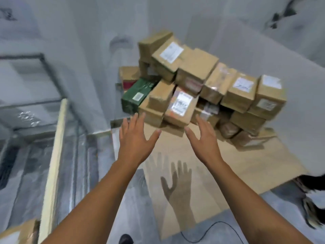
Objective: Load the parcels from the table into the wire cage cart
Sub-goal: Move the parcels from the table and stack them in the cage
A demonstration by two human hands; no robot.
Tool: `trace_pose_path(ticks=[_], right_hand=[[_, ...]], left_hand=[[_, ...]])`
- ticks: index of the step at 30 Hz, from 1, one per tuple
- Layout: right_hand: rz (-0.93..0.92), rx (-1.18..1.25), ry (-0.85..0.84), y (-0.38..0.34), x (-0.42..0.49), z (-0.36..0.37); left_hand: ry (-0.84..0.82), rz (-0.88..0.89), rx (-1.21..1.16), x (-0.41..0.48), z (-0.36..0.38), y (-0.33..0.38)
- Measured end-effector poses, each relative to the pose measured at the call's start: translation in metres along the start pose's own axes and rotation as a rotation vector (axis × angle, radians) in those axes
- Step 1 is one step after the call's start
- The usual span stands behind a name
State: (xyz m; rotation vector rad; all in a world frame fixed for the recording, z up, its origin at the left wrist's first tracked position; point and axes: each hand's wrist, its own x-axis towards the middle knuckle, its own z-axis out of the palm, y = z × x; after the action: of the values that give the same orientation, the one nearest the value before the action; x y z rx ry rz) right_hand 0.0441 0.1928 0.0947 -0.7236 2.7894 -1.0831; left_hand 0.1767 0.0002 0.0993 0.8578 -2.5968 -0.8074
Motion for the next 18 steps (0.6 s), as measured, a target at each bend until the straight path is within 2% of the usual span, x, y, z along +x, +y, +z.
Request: trace_pose_path(ticks=[7,12,18], right_hand=[[0.218,0.067,0.213,0.016,0.004,-0.062],[0.310,-0.004,0.316,0.037,-0.004,-0.106],[0.380,0.054,0.460,0.066,0.009,-0.156]], left_hand=[[-0.146,0.224,-0.159,0.053,0.016,0.054],[-0.224,0.344,-0.240,0.066,0.043,0.110],[-0.303,0.446,-0.253,0.074,0.072,0.178]])
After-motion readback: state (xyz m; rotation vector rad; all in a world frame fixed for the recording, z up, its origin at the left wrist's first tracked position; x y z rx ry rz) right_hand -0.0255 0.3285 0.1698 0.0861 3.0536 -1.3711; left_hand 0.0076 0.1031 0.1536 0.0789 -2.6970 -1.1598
